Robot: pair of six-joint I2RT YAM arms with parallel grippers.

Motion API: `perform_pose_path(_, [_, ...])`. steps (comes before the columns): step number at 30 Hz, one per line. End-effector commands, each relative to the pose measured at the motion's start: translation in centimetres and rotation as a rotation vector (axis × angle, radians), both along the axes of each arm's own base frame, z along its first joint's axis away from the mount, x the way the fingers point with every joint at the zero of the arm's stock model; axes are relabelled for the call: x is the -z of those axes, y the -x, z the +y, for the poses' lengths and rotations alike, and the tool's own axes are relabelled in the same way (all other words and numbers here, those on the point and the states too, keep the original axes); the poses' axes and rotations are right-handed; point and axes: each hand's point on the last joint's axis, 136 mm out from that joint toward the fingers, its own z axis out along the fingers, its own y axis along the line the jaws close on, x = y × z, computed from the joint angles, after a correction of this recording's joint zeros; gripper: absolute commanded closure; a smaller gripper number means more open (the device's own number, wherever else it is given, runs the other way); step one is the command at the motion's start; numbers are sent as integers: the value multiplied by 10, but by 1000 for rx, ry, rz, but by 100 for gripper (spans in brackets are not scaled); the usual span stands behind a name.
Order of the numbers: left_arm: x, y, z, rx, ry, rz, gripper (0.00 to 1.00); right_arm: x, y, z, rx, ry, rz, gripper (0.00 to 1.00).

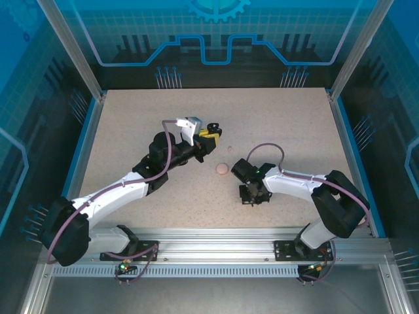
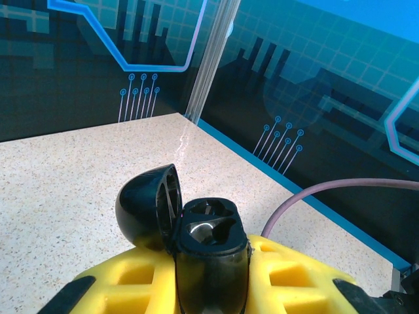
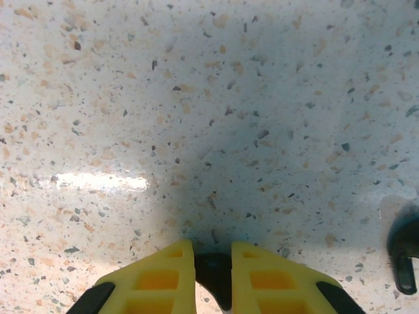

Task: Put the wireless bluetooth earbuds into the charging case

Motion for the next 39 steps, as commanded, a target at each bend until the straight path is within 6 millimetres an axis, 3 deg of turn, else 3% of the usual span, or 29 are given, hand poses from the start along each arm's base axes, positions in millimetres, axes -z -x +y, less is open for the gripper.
perform_pose_path(1, [-26,5,-4,19,10,-71,100,13,8,-16,15,49,31,87])
perform_pose_path(8, [-27,7,-6,27,7,-78,100,-6,0,-10,15,2,-19,86])
perform_pose_path(17, [-47,22,-8,62,17,-210,100,-76,-28,-1,43,-156,-202,85])
perform_pose_path(28, [-65,37,-19,70,-74,-536,100,-228,-93,4,43,-399,-538,85])
perform_pose_path(34, [-67,21,-20,-51,-156,-656,100,-311,-120,6,10,-499,-722,85])
perform_pose_path(39, [-65,7,-22,-129,-189,-711,100,-359,-132,16,-46,-572,-845,84])
